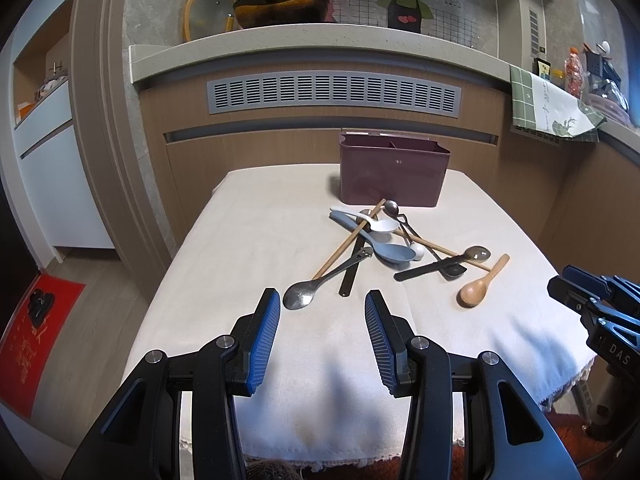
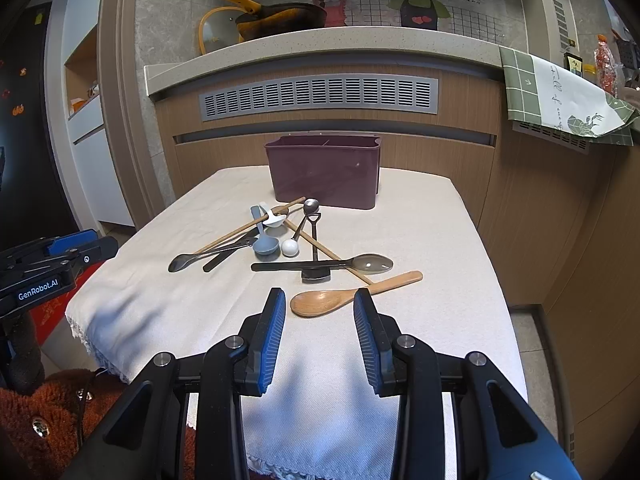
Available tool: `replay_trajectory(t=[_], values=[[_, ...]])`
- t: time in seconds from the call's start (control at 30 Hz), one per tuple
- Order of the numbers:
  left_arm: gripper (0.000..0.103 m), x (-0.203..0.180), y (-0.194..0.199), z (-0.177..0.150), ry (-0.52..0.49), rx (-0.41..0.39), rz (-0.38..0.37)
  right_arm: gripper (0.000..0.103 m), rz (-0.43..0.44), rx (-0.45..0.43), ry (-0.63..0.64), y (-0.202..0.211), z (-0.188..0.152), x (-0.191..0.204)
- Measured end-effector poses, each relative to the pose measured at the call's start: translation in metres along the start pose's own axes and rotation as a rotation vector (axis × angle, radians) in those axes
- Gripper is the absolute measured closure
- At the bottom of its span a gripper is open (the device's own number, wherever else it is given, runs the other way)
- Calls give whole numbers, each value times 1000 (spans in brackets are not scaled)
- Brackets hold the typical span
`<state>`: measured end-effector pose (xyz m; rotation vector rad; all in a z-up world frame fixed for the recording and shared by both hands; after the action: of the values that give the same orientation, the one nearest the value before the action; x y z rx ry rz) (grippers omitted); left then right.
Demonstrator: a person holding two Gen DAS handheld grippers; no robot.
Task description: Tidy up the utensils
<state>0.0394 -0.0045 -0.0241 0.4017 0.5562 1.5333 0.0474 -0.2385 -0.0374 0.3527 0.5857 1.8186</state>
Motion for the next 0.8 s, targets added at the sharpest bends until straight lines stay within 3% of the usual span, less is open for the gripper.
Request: replay_trajectory(t=[0.4, 0.8], values=[[58, 8, -30, 26, 24, 21, -22, 70, -5, -14, 12, -12, 16, -16], [57, 25, -64, 44, 78, 13, -68, 70, 120, 99, 102, -59, 24, -29]])
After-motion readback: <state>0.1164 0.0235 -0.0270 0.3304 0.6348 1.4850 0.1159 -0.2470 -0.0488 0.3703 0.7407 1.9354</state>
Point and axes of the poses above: each gripper's, at about its wrist camera, not at the fingertips, and y roughly against the way its jaws point, x to its left, z to its top, the point moved 4 cm from there along -y, roughly the way its jaws point, and after that the axes turned 6 degrees about y, right-handed, at the moved point
